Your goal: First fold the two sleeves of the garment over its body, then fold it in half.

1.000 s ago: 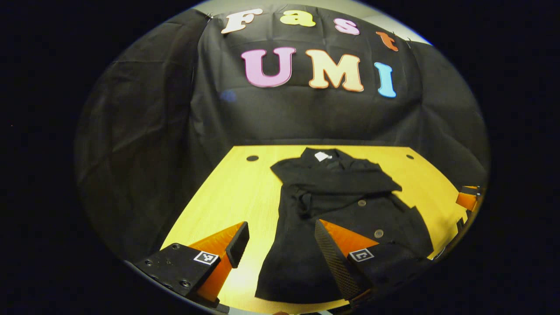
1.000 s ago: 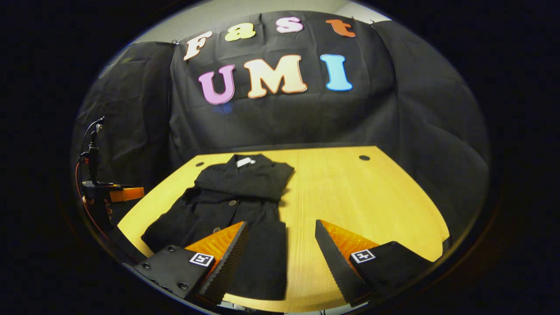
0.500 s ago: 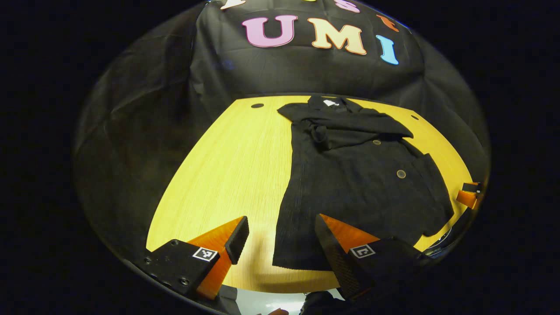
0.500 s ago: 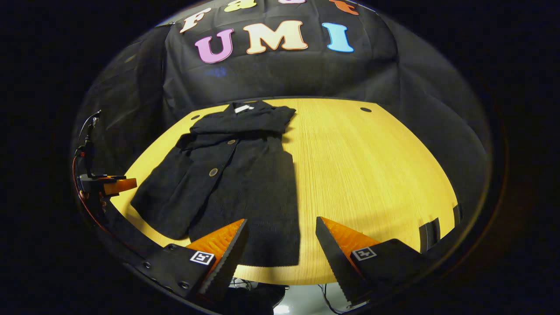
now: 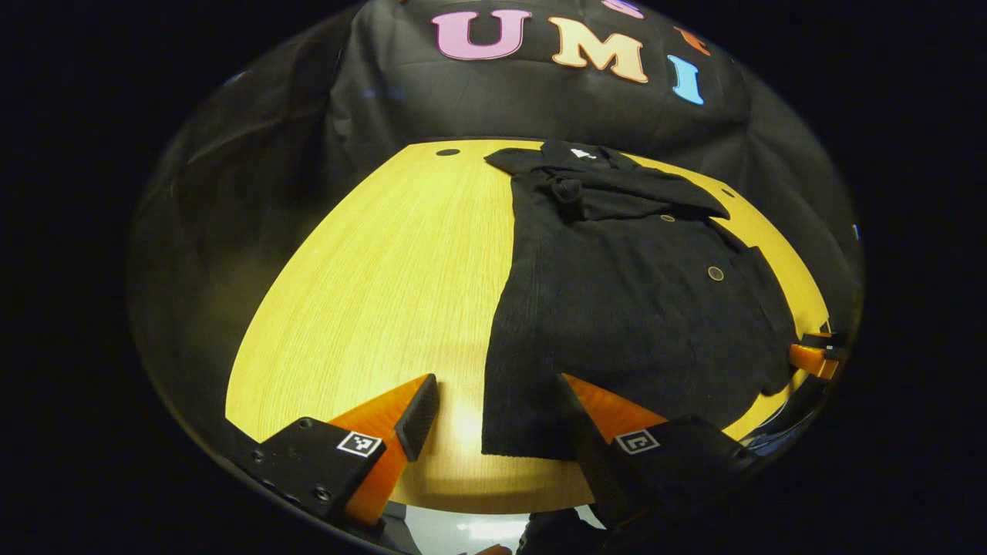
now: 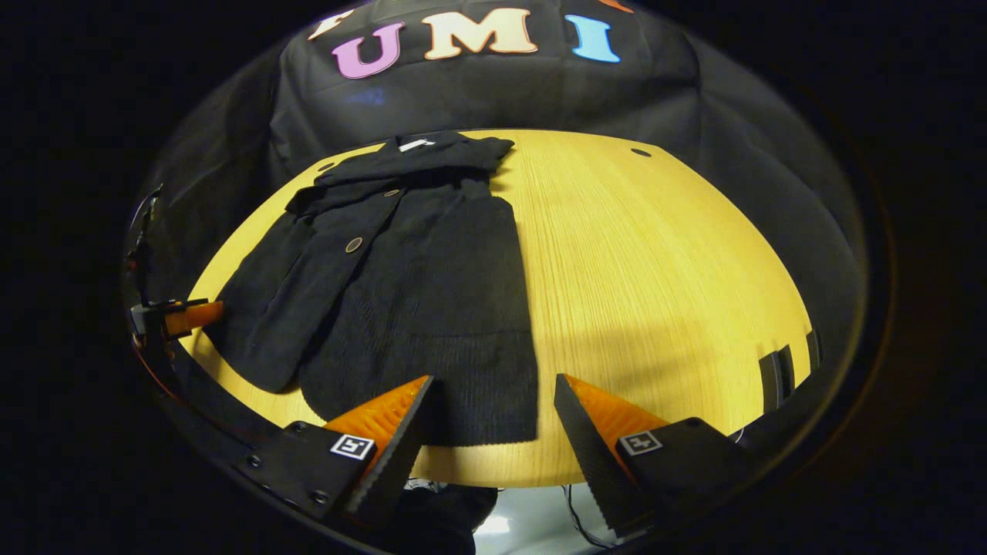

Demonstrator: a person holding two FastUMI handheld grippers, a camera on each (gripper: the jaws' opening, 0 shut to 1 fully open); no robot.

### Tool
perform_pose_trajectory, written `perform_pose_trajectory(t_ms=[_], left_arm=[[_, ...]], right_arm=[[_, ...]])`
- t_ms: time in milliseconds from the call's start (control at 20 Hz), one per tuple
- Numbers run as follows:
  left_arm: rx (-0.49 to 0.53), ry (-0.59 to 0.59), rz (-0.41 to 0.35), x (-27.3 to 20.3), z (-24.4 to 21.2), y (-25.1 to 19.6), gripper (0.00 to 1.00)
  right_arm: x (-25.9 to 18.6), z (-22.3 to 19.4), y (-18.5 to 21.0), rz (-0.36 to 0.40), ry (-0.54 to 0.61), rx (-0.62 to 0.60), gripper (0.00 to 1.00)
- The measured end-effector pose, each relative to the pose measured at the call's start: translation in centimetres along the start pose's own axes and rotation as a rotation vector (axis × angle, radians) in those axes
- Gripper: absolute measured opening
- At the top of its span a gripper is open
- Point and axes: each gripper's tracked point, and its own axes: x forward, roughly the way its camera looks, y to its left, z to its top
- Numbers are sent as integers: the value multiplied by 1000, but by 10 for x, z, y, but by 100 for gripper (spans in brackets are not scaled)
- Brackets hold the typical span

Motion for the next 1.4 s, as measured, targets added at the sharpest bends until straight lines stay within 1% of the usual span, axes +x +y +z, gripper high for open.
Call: perform_pose_trajectory(t_ms=[50, 150, 200, 250, 350, 400, 500, 600, 650, 750, 850, 1000, 1050, 1150, 1300, 1400], left_arm=[[7, 0, -3, 0, 0, 0, 94], [-1, -18, -8, 2, 0, -2, 93], [-2, -36, -11, 1, 2, -5, 87], [1, -55, -30, 2, 3, -13, 83], [5, -77, -64, 2, 1, -25, 50], [-3, -88, -78, 4, 1, -32, 34], [-2, -85, -72, 7, 4, -33, 1], [-19, -28, -66, 6, 2, -32, 0], [-38, -7, -59, 3, 3, -32, 0], [-59, 27, -71, -5, 0, -40, 0], [-42, 45, -81, -13, -2, -47, 0], [-20, 60, -80, -26, -4, -54, 0], [-27, 66, -84, -31, -6, -57, 0], [-63, 62, -90, -38, -5, -62, 0], [-130, 44, -72, -52, -5, -61, 0], [-140, 19, -62, -60, 0, -61, 0]], right_arm=[[-1, 0, 3, 13, -3, -4, 98], [1, 0, 15, 61, -1, -24, 87], [3, 1, 21, 88, 4, -36, 70], [1, 1, 27, 117, 5, -37, 53], [3, 0, 31, 151, 19, 1, 19], [5, 1, 32, 172, 27, 21, 11], [4, 5, 33, 188, 31, 39, 4], [1, 9, 32, 174, 4, -6, 3], [-2, 9, 34, 190, 7, -26, 2], [-11, 13, 32, 225, -10, -37, 3], [-13, 16, 23, 249, -5, -32, 3], [-20, 12, 9, 271, -4, -32, 2], [-23, 9, 7, 279, 1, -31, 5], [-29, 9, 8, 302, -9, -41, 2], [-40, 3, 13, 327, -10, -58, 2], [-45, 15, 17, 343, -43, -67, 3]])
